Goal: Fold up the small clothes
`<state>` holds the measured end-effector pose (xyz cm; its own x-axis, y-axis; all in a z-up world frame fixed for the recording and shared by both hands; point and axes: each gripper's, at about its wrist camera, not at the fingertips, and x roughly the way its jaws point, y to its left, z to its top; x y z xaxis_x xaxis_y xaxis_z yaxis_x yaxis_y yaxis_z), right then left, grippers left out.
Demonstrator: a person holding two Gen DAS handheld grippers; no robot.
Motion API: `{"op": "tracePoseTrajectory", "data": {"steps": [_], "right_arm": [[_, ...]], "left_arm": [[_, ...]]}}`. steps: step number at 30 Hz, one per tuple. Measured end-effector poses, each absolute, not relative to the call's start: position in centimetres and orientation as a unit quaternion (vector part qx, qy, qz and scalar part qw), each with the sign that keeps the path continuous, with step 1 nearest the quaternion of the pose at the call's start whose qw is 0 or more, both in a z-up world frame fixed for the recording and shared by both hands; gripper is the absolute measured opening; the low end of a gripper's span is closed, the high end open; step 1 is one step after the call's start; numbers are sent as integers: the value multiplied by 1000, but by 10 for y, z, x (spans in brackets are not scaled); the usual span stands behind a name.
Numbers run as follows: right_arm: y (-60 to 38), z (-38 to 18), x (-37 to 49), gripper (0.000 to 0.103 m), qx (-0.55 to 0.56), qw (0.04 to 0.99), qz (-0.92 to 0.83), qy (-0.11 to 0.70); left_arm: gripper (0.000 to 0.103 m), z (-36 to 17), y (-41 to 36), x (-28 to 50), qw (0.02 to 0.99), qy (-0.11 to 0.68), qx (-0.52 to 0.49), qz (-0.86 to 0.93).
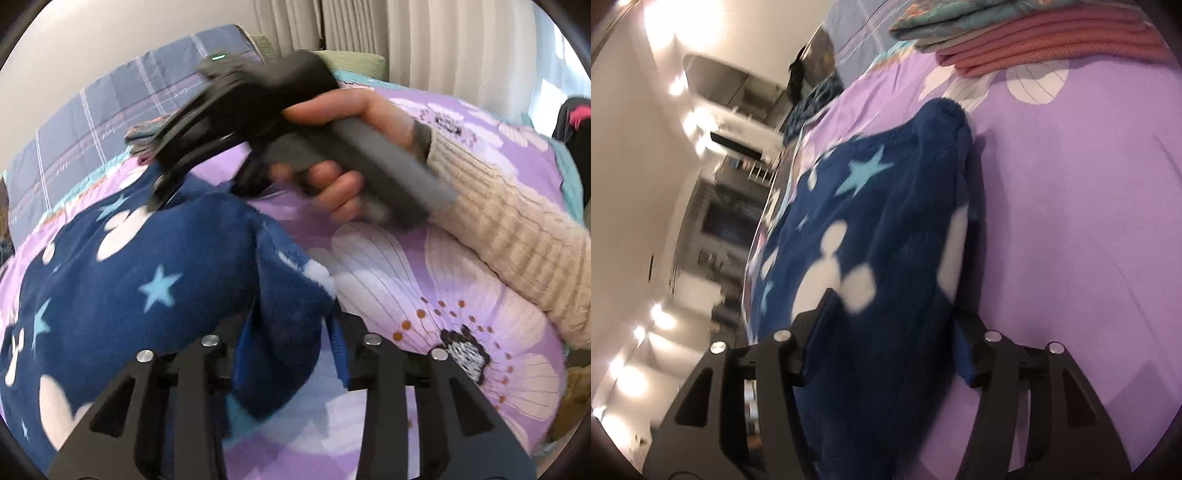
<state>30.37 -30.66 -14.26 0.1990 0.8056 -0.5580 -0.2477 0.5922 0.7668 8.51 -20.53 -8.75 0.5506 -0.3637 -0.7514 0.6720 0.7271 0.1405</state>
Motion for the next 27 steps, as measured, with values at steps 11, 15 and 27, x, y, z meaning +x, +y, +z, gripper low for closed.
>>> {"op": "tracePoseTrajectory", "data": {"steps": [11, 15, 27], "right_arm": [[-284, -95, 279, 22, 175, 839, 322, 403], [-295, -134, 300, 26, 200, 826, 288, 442], [-319, -132, 313, 37, 272, 800, 300, 444]], "left_arm": [[17, -97, -206, 80, 847, 366, 217, -320], [17, -96, -211, 72, 844, 357, 226, -331], [47, -94, -233, 67, 850, 330, 262, -318]]}}
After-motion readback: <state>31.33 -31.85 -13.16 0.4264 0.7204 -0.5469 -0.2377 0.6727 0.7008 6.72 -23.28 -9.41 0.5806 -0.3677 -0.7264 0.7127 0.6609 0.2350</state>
